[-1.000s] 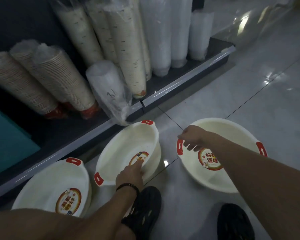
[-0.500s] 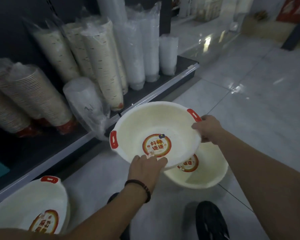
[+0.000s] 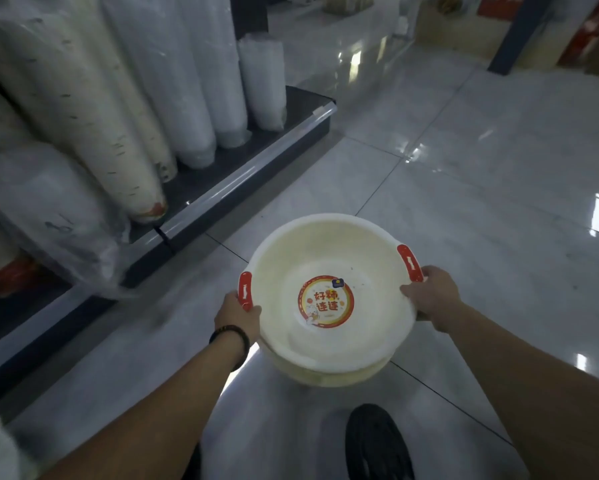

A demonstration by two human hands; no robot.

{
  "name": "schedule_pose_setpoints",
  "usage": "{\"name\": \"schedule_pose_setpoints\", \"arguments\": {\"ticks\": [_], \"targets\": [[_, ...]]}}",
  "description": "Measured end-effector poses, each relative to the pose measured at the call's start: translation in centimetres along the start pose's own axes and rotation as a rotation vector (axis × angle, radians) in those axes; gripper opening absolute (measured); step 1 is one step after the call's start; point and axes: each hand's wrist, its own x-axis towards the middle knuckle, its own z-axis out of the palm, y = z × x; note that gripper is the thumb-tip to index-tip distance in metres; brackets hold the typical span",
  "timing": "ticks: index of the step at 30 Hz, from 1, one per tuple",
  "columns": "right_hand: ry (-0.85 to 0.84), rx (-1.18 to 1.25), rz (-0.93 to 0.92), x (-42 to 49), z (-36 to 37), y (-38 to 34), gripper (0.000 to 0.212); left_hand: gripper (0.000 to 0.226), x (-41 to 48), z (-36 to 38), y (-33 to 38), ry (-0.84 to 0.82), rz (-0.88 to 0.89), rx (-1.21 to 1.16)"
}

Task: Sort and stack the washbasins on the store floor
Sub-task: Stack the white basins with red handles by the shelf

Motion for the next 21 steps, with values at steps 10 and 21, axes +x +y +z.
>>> {"name": "schedule_pose_setpoints", "arguments": {"ticks": [10, 21], "targets": [[0.061, -0.318, 0.031, 3.4, 4.6, 4.5, 0.023, 0.038, 3.0, 4.3, -1.8, 0.077, -0.106, 0.141], [0.034, -0.384, 0.076, 4.7, 5.5, 5.7, 0.028, 0.042, 4.5, 4.8, -1.5, 0.031, -0.129, 0.249]]}}
